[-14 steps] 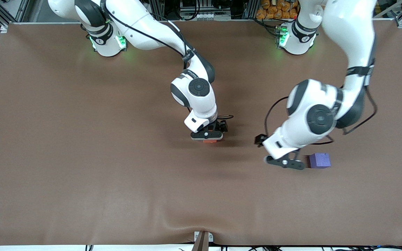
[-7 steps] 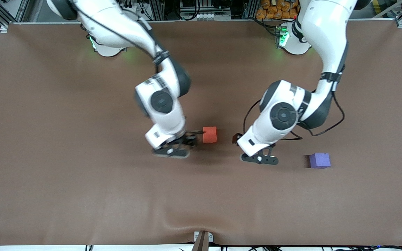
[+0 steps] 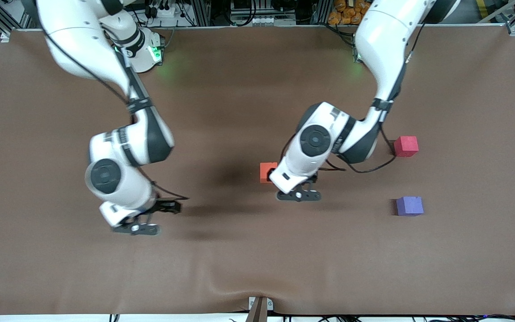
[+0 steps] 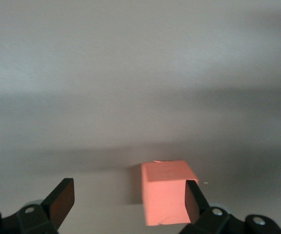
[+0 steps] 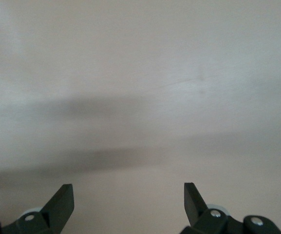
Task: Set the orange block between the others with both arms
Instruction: 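Grasp the orange cube with the left gripper while the right gripper withdraws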
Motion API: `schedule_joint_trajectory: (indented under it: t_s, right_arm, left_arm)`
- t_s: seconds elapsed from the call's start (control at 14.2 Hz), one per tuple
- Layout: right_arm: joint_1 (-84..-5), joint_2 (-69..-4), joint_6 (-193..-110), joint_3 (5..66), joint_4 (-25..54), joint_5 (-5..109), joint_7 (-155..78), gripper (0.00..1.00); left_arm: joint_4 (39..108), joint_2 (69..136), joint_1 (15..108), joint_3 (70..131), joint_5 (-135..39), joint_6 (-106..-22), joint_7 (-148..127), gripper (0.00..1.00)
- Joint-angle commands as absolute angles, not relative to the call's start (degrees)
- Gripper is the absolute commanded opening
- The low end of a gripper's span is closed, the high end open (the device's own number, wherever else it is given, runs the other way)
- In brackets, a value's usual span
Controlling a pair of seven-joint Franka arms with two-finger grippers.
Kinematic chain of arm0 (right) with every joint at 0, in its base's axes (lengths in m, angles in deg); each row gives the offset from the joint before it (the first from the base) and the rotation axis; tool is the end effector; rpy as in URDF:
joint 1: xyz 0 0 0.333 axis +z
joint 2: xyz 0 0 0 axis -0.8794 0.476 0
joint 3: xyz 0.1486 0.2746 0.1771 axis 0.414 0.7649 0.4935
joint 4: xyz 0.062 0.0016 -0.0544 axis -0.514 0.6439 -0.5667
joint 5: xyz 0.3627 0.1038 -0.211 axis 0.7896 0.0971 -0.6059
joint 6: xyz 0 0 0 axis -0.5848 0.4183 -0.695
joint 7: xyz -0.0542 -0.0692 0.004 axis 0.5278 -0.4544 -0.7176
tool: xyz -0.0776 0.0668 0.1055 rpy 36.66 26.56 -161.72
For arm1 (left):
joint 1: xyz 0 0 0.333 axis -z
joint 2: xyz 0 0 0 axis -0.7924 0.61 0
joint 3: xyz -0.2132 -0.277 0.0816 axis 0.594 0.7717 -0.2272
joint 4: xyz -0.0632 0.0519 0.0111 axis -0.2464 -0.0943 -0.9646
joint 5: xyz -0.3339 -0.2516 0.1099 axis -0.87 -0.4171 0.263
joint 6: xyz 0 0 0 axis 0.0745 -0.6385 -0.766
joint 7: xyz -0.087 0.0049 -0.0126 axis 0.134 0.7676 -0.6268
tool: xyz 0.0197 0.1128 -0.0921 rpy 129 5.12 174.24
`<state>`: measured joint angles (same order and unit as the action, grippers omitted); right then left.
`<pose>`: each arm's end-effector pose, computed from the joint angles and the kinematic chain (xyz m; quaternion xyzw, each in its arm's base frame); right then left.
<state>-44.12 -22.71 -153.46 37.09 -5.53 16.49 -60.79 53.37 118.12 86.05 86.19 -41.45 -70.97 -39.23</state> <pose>0.7665 0.2007 0.3074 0.9996 -0.0259 0.0118 0.0081 0.6390 -0.4854 0.2627 0.9986 0.0008 -0.0022 0.0528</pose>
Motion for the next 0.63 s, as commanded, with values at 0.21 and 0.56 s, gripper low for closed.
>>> schedule_joint_trajectory:
  t_s: [0.21,0.56]
  right_arm:
    - [-52.9,-39.2,-151.5,38.4,11.0,16.4,-44.6,1.0]
    - [-60.1,-45.3,-143.8,38.5,10.0,16.8,-39.2,1.0]
  left_arm:
    - [51.0,122.8,89.8,85.2,-41.8,-75.0,-44.6,1.0]
    - [51.5,124.9,91.1,85.2,-40.9,-75.1,-46.2,1.0]
